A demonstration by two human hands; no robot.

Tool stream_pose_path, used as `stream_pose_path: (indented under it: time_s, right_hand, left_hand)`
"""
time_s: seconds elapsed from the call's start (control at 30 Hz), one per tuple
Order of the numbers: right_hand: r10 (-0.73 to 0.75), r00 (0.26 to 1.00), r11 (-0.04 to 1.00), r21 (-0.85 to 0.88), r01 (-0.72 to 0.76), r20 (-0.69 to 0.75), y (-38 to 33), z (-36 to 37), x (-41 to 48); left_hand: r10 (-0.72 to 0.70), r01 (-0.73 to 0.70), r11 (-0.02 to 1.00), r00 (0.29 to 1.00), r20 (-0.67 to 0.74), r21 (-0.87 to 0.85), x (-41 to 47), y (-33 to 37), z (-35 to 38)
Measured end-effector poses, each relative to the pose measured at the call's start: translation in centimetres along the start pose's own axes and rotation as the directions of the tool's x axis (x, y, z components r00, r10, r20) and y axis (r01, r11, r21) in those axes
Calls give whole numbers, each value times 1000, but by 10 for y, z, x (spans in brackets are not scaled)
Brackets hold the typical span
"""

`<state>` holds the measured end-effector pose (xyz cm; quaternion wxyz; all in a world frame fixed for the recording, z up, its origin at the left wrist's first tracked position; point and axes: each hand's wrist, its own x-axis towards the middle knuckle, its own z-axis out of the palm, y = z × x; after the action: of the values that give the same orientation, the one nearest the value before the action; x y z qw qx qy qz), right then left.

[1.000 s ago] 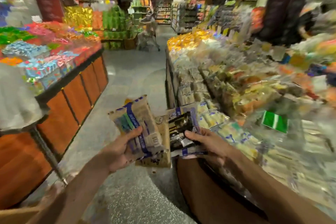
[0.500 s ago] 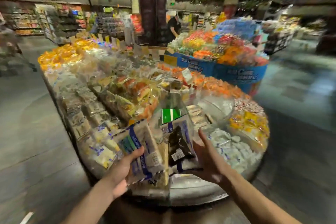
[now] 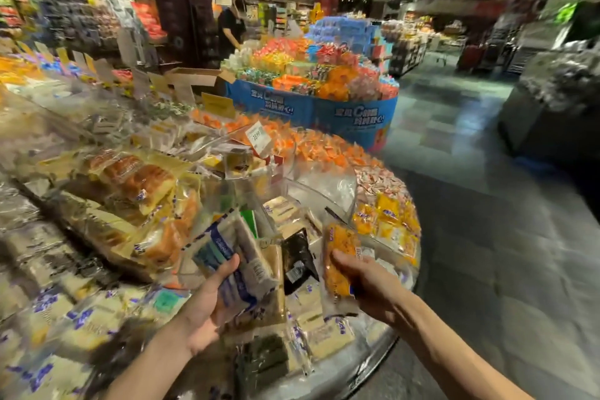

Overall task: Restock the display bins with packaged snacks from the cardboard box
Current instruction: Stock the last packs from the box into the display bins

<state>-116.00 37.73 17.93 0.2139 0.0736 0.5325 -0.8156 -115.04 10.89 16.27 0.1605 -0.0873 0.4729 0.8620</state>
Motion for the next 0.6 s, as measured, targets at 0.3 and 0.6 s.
stream_pose_path:
  time_s: [0.3, 0.6]
  right_hand:
    - [36, 983, 986, 169, -6, -180, -19, -103, 17]
    - [148, 960, 989, 35, -144, -237, -35, -255, 52]
  left_hand:
    - [-74, 76, 995, 996, -40, 67, 87, -34, 50]
    - [-119, 132, 990, 970, -214, 49, 146, -94, 138]
